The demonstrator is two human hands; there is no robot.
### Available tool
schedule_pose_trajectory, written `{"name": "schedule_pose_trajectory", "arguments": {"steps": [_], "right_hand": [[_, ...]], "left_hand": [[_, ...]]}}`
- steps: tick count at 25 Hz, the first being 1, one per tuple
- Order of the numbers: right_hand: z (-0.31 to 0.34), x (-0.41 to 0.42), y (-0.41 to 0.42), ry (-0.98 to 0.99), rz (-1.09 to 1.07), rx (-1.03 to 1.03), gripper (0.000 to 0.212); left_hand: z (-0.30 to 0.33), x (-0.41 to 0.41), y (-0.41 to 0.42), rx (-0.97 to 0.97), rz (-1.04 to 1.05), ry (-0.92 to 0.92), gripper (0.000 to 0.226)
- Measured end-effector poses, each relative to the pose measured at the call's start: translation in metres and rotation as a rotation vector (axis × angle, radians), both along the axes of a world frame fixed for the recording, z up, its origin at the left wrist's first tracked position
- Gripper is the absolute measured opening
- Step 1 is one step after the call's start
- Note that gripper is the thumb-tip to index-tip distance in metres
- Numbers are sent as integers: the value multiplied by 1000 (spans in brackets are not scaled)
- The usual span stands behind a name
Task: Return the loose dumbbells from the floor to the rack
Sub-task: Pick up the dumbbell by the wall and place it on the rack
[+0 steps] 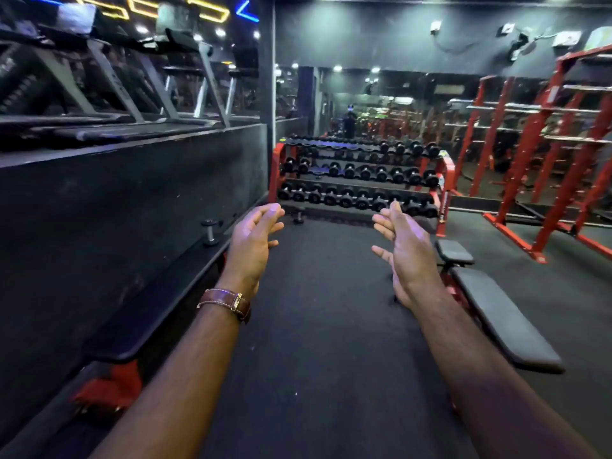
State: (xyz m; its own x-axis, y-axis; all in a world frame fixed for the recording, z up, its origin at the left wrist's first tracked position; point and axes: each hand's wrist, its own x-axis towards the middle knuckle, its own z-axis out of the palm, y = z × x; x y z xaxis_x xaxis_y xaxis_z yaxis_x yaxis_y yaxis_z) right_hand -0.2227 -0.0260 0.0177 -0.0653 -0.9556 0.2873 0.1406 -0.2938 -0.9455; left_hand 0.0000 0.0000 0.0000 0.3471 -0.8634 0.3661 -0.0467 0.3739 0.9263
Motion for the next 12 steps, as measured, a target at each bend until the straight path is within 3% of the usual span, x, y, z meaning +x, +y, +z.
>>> {"name": "schedule_pose_trajectory", "arguments": {"steps": [8,12], "right_hand": [[-63,115,-138,28,241,99,34],[-72,198,-251,31,299,108,30]], "left_hand": [[-58,102,-91,97,204,25,31],[-78,181,-195,111,277,52,23]]}}
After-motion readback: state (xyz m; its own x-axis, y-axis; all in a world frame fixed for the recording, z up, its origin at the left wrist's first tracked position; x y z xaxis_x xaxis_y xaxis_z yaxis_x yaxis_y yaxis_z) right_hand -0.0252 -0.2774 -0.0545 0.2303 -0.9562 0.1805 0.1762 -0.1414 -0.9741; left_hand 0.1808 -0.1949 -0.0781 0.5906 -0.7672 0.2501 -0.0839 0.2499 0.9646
